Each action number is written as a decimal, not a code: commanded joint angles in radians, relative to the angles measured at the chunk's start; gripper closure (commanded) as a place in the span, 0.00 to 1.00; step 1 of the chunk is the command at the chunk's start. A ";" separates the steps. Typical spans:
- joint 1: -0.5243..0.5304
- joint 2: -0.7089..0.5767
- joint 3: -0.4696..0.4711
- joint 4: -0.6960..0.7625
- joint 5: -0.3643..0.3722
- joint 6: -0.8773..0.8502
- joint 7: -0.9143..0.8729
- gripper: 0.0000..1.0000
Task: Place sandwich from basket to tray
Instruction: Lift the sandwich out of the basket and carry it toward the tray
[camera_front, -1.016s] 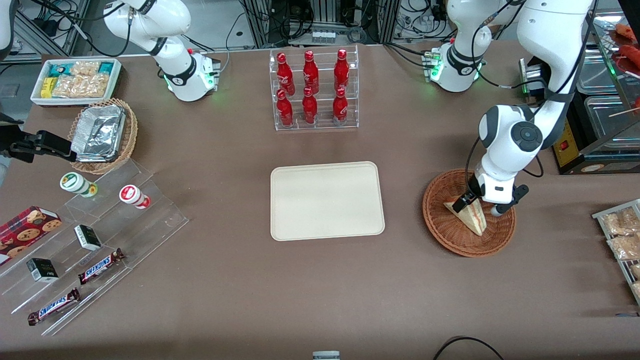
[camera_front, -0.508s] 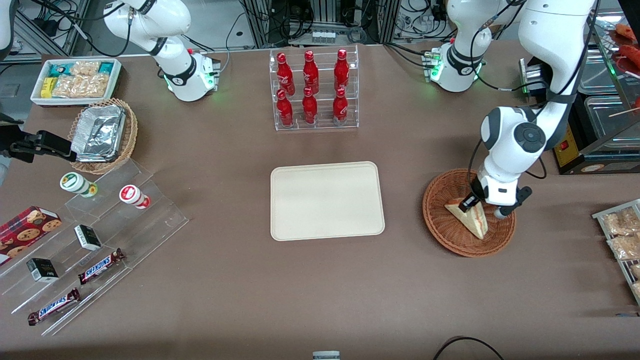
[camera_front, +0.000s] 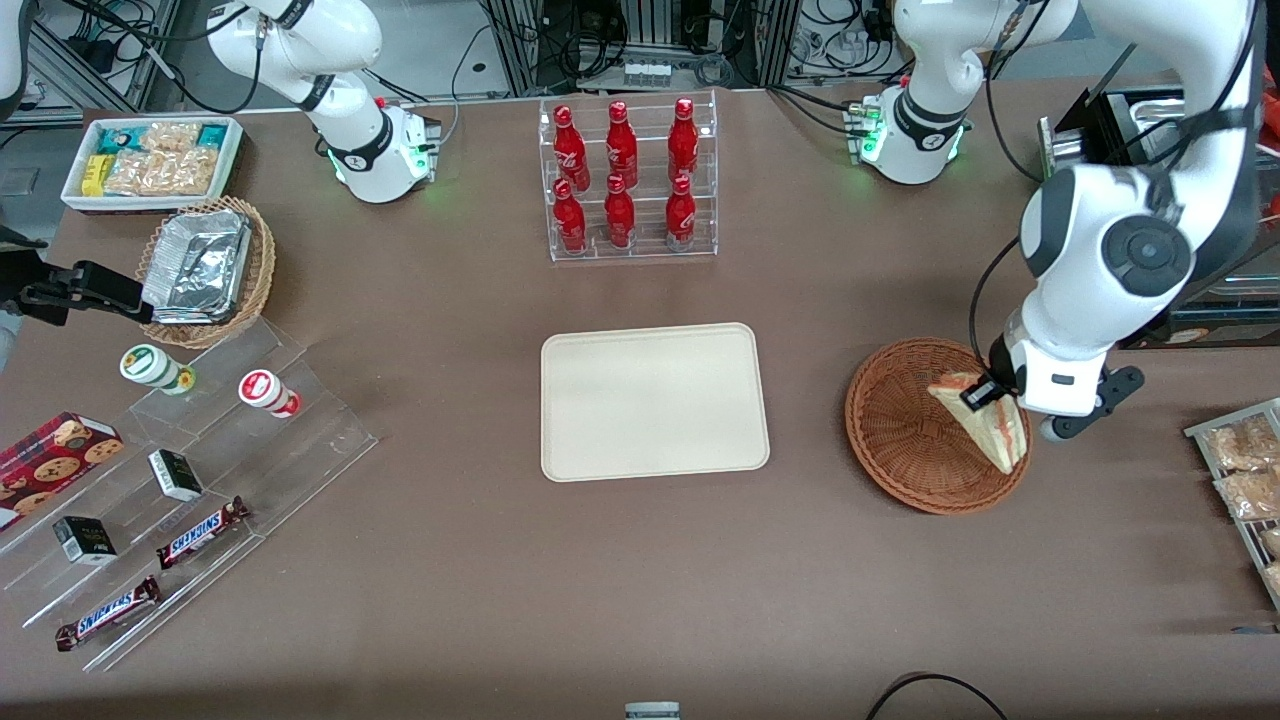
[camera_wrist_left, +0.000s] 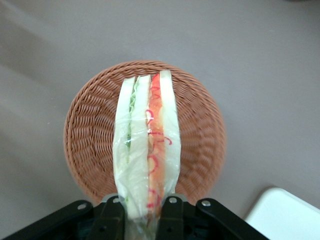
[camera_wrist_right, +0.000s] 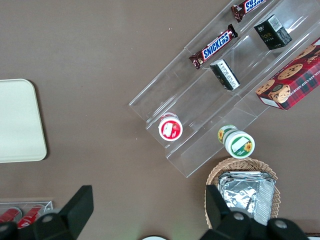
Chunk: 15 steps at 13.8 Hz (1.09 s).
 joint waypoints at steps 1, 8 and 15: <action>-0.076 0.043 -0.005 0.132 0.009 -0.102 0.001 1.00; -0.360 0.193 -0.028 0.239 -0.020 -0.108 -0.017 1.00; -0.546 0.445 -0.025 0.395 0.001 -0.013 -0.084 1.00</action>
